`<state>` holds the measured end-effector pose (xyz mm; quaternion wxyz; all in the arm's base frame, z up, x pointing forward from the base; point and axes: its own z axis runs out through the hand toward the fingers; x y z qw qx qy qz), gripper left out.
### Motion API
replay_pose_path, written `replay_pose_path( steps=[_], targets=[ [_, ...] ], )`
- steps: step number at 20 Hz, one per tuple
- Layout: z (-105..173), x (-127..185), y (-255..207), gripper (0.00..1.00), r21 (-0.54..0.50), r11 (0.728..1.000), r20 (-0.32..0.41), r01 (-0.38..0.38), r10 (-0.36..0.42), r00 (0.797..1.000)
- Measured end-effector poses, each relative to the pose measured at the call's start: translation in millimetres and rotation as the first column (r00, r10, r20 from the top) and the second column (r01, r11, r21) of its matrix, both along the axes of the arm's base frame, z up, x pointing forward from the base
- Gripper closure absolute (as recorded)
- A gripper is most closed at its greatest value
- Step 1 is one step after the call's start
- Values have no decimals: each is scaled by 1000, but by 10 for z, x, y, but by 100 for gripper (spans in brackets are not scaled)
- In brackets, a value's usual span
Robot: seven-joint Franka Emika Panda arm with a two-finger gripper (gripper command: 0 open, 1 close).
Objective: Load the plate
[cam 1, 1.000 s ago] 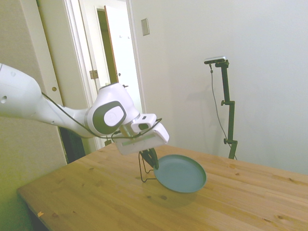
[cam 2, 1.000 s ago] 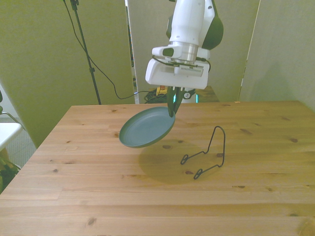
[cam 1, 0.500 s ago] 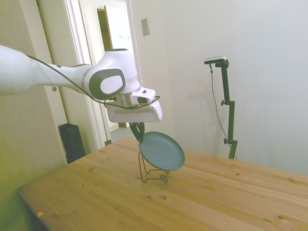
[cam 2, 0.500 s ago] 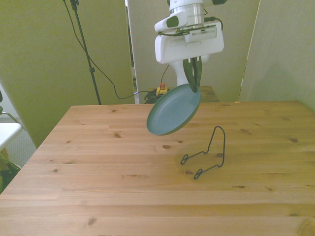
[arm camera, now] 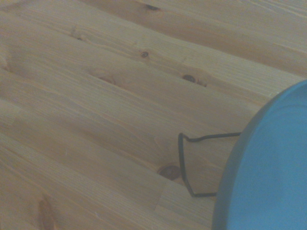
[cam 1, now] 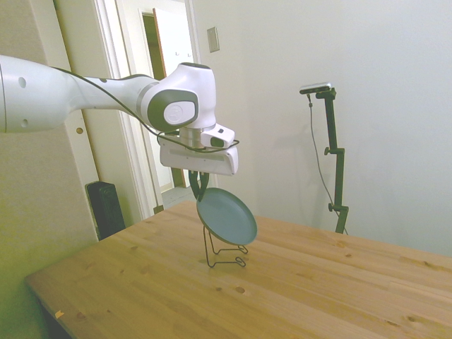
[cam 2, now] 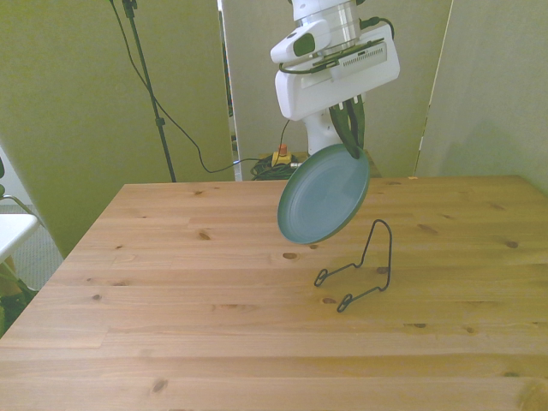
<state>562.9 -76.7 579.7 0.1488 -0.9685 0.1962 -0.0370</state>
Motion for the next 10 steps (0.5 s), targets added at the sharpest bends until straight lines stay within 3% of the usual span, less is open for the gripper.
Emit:
replay_pose_path(
  steps=[5,10],
  targets=[
    [-2,93,-48,100,122,992,-34,-40,44,998],
    [-192,245,-188,100,248,962,-55,-119,136,989]
  ],
)
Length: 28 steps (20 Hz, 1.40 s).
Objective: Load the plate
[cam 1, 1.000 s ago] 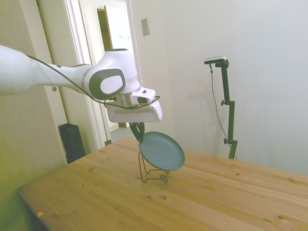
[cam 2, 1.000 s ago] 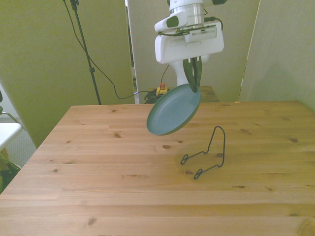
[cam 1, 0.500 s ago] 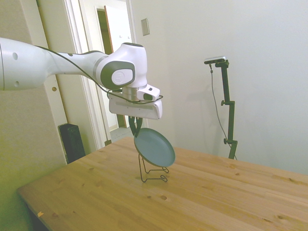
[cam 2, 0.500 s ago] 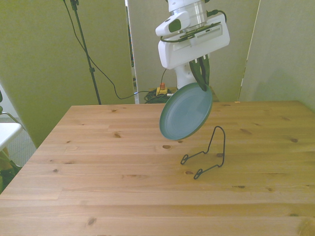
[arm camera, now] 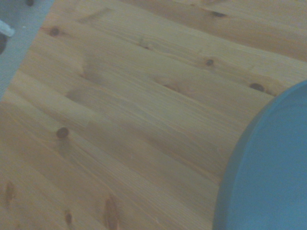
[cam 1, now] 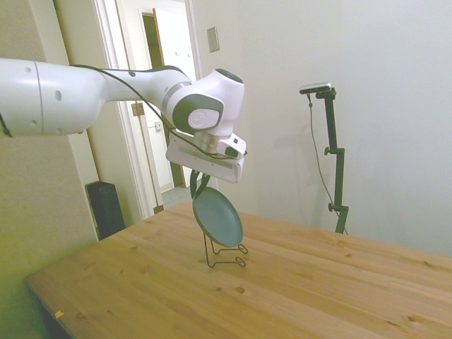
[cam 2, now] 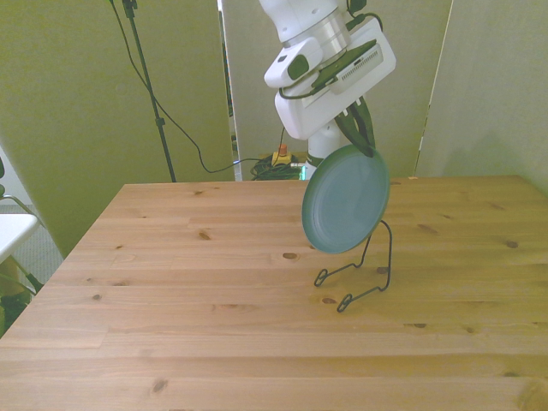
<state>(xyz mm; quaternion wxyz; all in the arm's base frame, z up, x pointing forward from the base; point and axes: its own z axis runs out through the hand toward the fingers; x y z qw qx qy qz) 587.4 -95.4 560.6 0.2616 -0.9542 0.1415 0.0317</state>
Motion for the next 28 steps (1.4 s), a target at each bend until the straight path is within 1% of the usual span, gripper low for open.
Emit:
replay_pose_path(
  steps=[3,6,15,21,28],
  targets=[
    [-55,119,-5,100,50,998,-14,-25,26,1000],
    [-103,229,30,100,78,996,-20,-45,47,999],
    [-408,407,159,100,143,985,-27,-99,104,994],
    [-560,459,188,100,161,981,-41,-106,114,993],
    [-690,478,118,100,168,981,-54,-99,110,992]
  ],
)
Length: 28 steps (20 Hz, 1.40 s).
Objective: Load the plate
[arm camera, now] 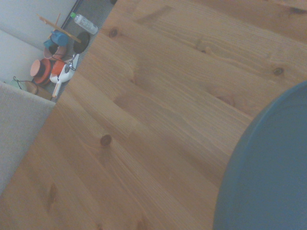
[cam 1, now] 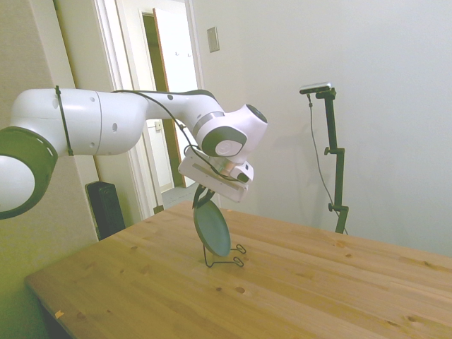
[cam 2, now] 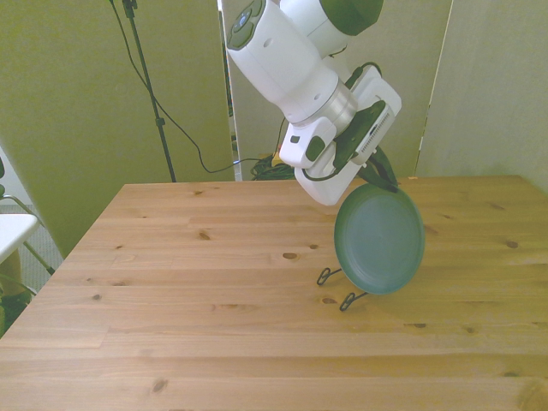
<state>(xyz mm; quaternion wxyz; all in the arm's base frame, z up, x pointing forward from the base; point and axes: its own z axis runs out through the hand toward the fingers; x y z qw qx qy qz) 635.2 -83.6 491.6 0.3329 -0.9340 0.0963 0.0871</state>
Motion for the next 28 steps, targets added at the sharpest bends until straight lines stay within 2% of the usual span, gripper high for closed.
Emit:
replay_pose_path(
  steps=[7,8,20,24,28],
  targets=[
    [-127,-16,-129,100,6,1000,1,2,-2,1000],
    [-132,-12,-130,0,4,1000,2,6,-6,1000],
    [-89,74,9,0,-21,999,25,37,-37,999],
    [239,47,56,0,-91,993,79,69,-62,995],
    [705,-145,169,0,-181,981,126,67,-45,991]
  ],
)
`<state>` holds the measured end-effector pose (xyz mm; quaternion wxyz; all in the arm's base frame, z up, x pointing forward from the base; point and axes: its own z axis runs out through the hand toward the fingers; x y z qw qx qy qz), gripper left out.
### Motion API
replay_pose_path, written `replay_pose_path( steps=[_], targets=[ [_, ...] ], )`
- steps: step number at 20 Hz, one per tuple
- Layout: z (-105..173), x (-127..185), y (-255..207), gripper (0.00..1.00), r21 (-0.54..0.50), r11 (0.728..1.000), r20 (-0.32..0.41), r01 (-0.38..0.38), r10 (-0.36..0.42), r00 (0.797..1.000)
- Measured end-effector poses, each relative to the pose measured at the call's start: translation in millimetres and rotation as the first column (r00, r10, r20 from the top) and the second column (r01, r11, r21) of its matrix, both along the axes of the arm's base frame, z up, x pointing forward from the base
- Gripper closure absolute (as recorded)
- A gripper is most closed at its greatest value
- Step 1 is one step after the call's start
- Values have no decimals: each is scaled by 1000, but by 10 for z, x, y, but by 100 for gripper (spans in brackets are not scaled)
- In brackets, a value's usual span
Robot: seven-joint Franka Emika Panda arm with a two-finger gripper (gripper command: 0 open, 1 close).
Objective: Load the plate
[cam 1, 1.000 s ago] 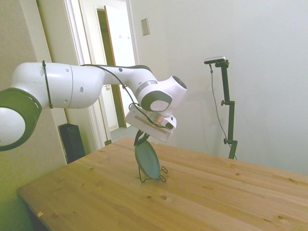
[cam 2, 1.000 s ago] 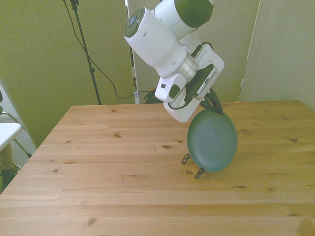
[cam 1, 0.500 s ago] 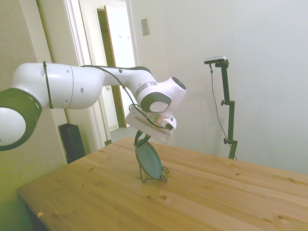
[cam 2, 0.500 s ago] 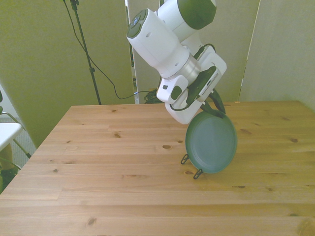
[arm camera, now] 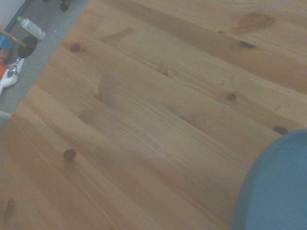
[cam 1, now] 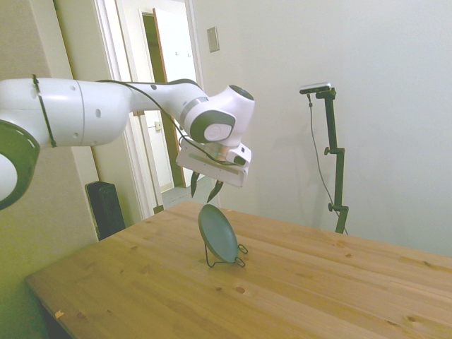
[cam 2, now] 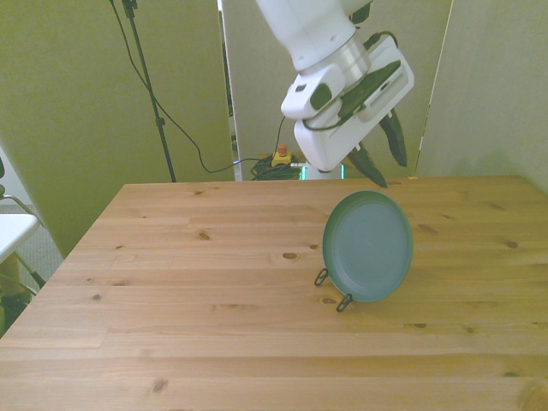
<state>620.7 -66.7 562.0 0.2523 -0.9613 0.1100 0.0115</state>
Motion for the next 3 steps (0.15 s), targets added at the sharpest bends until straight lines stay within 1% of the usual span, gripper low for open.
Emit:
replay_pose_path(
  steps=[3],
  targets=[
    [298,-241,15,0,-68,998,29,-9,11,1000]
  ],
)
